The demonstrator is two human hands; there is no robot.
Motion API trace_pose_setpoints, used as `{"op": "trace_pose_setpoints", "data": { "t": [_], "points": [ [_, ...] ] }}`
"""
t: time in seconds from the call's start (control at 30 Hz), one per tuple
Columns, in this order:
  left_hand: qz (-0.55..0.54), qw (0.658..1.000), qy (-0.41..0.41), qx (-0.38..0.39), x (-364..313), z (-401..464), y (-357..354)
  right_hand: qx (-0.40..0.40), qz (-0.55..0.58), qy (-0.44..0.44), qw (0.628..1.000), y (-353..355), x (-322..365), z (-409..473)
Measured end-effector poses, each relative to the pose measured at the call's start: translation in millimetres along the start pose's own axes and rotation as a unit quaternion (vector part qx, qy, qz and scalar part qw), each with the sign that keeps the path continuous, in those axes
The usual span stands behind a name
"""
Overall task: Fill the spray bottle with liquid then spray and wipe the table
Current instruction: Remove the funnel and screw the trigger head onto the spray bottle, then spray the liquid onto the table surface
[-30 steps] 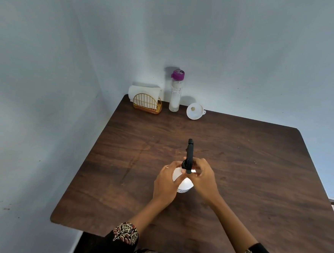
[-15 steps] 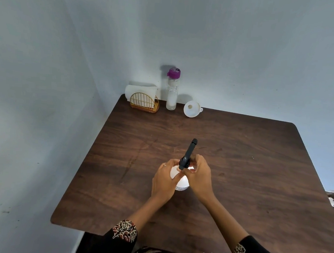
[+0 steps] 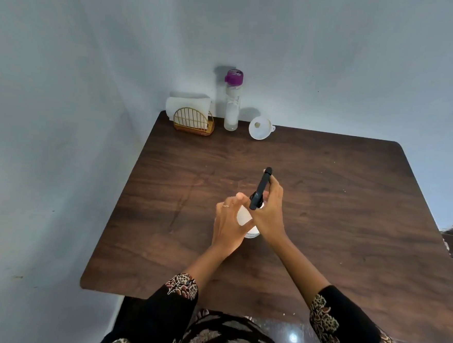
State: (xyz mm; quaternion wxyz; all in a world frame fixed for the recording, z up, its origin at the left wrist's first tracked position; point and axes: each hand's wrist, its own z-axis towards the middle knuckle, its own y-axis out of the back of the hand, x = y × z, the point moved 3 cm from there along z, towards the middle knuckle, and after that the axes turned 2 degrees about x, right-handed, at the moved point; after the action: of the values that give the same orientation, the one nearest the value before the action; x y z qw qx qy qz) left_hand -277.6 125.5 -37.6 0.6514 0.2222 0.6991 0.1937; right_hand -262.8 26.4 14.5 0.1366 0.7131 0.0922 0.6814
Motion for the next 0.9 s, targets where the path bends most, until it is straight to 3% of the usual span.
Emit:
{"op": "trace_pose_setpoints", "data": {
  "t": [0.2,0.47,0.63,0.9],
  "points": [
    [-0.043,0.997,-0.012,0.059,11,-16,-18,-0.054,0.087,0.034,0.994,13,2,-8],
    [-0.1,0.987,-0.061,0.11,-37,-48,-79,-0.082,0.107,0.062,0.989,103,-5,-33],
    [-0.126,0.979,-0.022,0.156,-88,-67,-138,-0.053,0.09,0.024,0.994,169,-28,-43],
    [-0.165,0.973,0.071,0.144,-180,-117,-253,0.029,0.116,-0.056,0.991,291,-62,-51]
  ]
}}
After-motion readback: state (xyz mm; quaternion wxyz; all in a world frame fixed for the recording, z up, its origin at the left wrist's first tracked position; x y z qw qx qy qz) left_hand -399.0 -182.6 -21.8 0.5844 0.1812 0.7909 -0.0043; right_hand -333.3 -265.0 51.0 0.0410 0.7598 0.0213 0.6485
